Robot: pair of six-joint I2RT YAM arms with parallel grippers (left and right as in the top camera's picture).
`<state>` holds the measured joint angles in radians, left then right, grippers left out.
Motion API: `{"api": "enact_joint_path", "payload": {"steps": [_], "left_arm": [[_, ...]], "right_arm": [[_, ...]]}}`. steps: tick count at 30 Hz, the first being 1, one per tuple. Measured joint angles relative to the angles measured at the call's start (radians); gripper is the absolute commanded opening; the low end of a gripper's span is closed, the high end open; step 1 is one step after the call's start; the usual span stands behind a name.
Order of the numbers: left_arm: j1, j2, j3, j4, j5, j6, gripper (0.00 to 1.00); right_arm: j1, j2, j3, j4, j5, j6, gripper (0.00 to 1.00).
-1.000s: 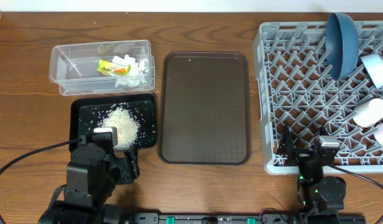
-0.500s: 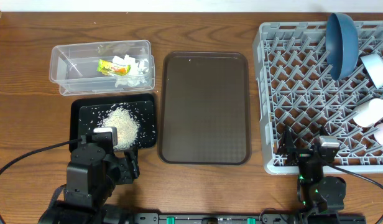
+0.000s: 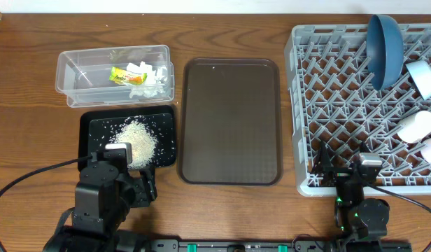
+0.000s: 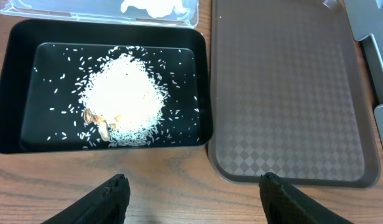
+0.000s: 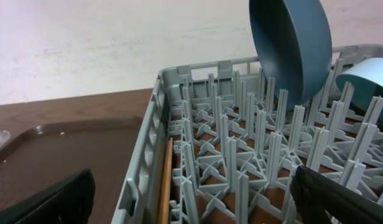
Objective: Sort waste into correct bins and load items into the dishwasher rack
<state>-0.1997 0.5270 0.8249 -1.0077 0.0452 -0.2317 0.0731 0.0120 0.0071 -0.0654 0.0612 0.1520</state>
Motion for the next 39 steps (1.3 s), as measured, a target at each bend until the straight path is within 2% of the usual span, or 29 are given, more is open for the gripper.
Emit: {"api": "enact_joint_path", "payload": {"steps": [7, 11, 21, 30, 34, 39], "left_arm": [[0.006, -0.037, -0.023, 0.011, 0.0, 0.008, 0.7], [0.035, -0.132, -0.127, 0.122, 0.0, 0.027, 0.7], [0.102, -0.383, -0.54, 0.571, 0.0, 0.039, 0.7], [0.108, -0.508, -0.798, 0.977, -0.035, 0.051, 0.7], [0.114, -0.513, -0.81, 1.014, -0.045, 0.085, 0.7], [0.114, -0.515, -0.809, 0.987, -0.041, 0.114, 0.7]], "right_arm": [[0.0, 0.0, 0.0, 0.0, 0.0, 0.0, 0.99], [0.0, 0.0, 0.0, 0.0, 0.001, 0.0, 0.99], [0.0, 0.0, 0.0, 0.0, 0.003, 0.0, 0.99], [0.0, 0.0, 0.0, 0.001, 0.003, 0.0, 0.99], [0.0, 0.0, 0.0, 0.0, 0.003, 0.0, 0.99], [0.0, 0.0, 0.0, 0.0, 0.003, 0.0, 0.99]]}}
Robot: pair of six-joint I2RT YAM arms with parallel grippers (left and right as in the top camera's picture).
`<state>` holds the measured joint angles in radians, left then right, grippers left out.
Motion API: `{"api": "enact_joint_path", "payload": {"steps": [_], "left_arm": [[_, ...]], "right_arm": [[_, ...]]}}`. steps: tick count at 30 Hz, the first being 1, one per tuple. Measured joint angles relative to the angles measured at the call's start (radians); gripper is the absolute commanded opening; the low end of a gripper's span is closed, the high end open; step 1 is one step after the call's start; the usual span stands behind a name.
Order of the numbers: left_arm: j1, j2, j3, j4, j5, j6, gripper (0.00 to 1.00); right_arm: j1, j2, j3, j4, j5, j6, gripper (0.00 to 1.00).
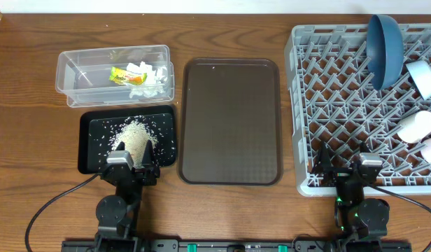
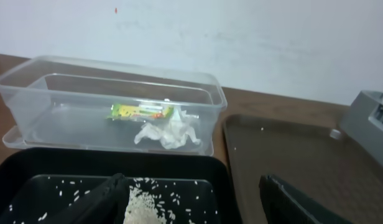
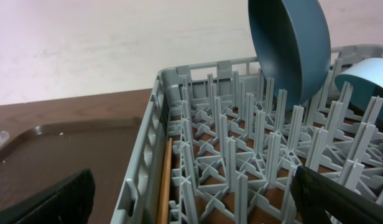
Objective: Sort waste into correct bins and load items into the dishwasher rack
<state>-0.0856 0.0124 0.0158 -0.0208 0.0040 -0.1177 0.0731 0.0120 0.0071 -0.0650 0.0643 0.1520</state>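
Note:
A clear bin at the back left holds a green-yellow wrapper and crumpled tissue. In front of it a black tray carries a pile of rice. The grey dishwasher rack on the right holds a blue bowl, a light blue cup, a white cup and a wooden stick along its left wall. My left gripper is open, low at the black tray's near edge. My right gripper is open at the rack's near left corner.
A brown serving tray lies bare between the black tray and the rack. Both arms sit folded at the table's front edge, with cables trailing off to either side.
My left arm has dropped from a raised pose looking down on the rice to a low one, looking level across the black tray at the clear bin. The right arm has not moved.

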Motion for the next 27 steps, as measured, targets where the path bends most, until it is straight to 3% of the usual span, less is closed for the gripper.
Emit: {"api": "enact_joint_path", "payload": {"steps": [27], "left_arm": [[0.0, 0.0, 0.003, -0.006, 0.016, 0.015, 0.7]], "right_arm": [[0.0, 0.0, 0.0, 0.0, 0.0, 0.0, 0.99]]}}
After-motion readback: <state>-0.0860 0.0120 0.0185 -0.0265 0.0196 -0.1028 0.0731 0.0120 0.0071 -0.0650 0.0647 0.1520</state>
